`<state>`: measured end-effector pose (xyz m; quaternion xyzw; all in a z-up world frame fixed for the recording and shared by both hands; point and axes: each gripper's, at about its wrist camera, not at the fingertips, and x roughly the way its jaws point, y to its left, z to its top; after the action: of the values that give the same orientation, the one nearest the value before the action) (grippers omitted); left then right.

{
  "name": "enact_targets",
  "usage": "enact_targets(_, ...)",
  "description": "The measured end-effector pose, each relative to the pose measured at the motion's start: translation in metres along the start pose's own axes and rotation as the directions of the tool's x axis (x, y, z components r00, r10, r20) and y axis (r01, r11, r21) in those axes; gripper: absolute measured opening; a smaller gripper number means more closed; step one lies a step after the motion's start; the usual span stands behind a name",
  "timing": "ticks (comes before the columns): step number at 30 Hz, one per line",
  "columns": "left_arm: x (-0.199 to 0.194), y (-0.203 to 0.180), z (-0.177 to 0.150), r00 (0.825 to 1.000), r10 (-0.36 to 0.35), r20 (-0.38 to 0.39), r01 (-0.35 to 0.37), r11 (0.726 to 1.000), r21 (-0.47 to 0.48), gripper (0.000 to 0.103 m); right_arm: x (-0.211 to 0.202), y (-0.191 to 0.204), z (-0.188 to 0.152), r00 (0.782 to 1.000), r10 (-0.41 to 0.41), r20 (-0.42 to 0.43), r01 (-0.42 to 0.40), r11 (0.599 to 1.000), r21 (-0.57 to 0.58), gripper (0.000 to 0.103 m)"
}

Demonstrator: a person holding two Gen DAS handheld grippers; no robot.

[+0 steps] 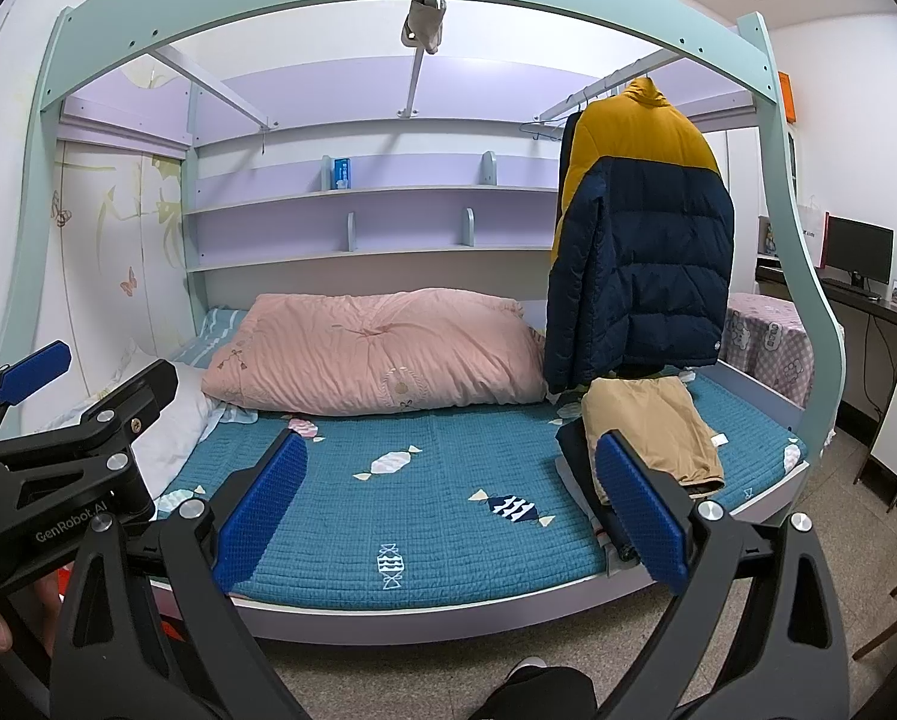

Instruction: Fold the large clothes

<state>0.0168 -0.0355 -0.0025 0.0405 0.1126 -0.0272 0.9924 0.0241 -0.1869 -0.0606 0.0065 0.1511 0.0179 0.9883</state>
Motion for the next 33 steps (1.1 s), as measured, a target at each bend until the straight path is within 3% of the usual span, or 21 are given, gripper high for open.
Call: enact_targets(33, 0.0016, 0.0027, 0.0006, 1.0, -0.002, 0.0, 0.002, 1.0, 0.003, 0.098, -0.0002, 0.0016, 0.0009, 1.0, -0.003, 0.0, 0.003, 1.0, 0.0, 0.094)
